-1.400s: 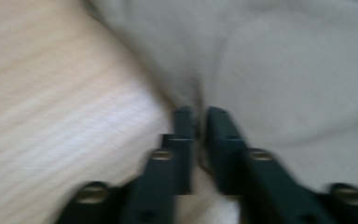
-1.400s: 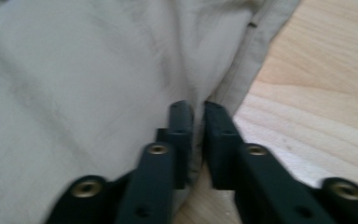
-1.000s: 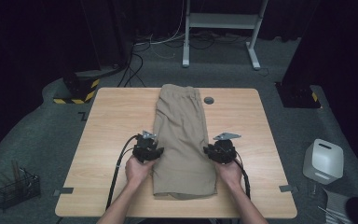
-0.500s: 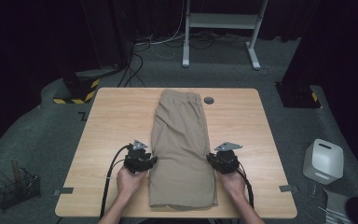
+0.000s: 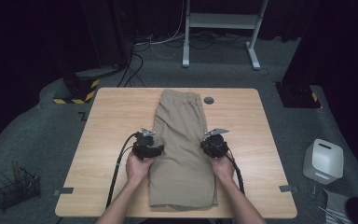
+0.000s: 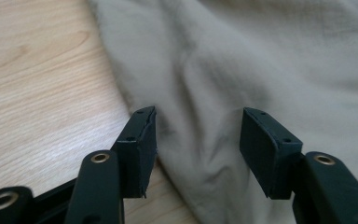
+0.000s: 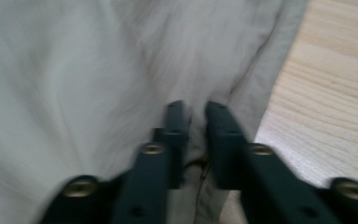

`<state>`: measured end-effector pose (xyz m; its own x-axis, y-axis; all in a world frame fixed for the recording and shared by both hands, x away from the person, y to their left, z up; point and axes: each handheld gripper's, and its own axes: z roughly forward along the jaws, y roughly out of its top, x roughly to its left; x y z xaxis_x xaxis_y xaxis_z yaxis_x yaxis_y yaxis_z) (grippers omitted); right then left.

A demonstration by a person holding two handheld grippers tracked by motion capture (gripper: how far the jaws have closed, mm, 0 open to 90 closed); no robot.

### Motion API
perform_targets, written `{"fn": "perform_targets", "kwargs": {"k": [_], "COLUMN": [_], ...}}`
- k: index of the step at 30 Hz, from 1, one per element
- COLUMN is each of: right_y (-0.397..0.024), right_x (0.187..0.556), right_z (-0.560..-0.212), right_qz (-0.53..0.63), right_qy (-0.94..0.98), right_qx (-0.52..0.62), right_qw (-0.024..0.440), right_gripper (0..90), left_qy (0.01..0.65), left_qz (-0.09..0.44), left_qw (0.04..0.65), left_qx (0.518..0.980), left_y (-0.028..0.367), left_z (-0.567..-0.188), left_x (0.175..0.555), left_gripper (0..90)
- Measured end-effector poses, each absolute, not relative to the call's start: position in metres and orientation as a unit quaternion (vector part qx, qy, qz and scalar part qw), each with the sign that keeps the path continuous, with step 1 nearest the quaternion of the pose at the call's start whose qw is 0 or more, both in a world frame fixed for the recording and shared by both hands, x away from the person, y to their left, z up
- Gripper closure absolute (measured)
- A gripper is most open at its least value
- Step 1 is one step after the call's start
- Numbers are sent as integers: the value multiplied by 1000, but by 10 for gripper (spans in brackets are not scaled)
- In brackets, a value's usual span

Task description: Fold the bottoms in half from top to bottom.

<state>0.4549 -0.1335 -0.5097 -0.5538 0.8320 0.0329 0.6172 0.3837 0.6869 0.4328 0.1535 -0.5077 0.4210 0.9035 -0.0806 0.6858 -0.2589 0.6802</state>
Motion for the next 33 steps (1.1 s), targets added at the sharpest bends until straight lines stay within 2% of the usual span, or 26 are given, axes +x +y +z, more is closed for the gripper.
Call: {"fn": "perform_targets", "kwargs": {"k": [1,2,3,5,6,7,8,9,13,14,15,17,19,21,22,23,26,27,30,31,33], "right_y": [-134,-137,-140,-155,-155,-160,-160,-163,-167,-167,-160,-147,-140,-136,-136,-135,-137,-138,-138,-138,-141], "right_x": [455,455,455,456,456,454,454,452,445,445,440,437,437,440,440,440,436,433,423,423,399], "right_z": [-510,-508,-506,-502,-502,-503,-503,-506,-501,-501,-496,-496,-499,-506,-506,-510,-518,-518,-518,-518,-518], "right_qz": [333,333,331,336,336,332,332,323,349,349,357,359,353,350,350,347,344,344,345,345,350], "right_qy": [816,815,814,805,805,804,804,804,787,787,788,796,804,810,810,815,825,826,831,831,835], "right_qx": [444,444,445,458,458,464,464,468,475,475,457,435,428,429,429,426,412,411,402,402,392], "right_qw": [161,165,172,171,171,167,167,172,181,181,208,222,215,192,192,185,177,174,171,171,162], "right_gripper": [890,894,895,887,887,849,849,772,598,598,527,499,508,567,567,598,704,720,741,741,743], "left_qy": [509,506,499,492,492,490,490,491,505,509,520,532,535,534,534,530,522,520,511,504,497], "left_qz": [169,164,169,161,161,162,162,162,159,159,157,151,149,145,145,143,132,122,126,129,120], "left_qw": [317,311,314,312,312,301,301,298,334,343,358,358,355,343,343,339,336,336,331,332,350], "left_qx": [782,787,790,797,797,802,802,803,780,774,759,752,752,759,759,764,772,776,783,787,785], "left_y": [155,155,156,157,157,158,158,159,165,166,168,169,169,165,165,165,166,166,166,167,176], "left_z": [-509,-511,-512,-510,-510,-508,-508,-507,-503,-501,-498,-499,-500,-505,-505,-507,-509,-510,-509,-510,-513], "left_x": [433,432,430,425,425,421,421,421,425,428,436,445,449,453,453,453,452,450,442,432,404], "left_gripper": [492,576,576,644,646,645,638,607,454,454,439,429,440,530,570,570,748,779,830,830,834]}}
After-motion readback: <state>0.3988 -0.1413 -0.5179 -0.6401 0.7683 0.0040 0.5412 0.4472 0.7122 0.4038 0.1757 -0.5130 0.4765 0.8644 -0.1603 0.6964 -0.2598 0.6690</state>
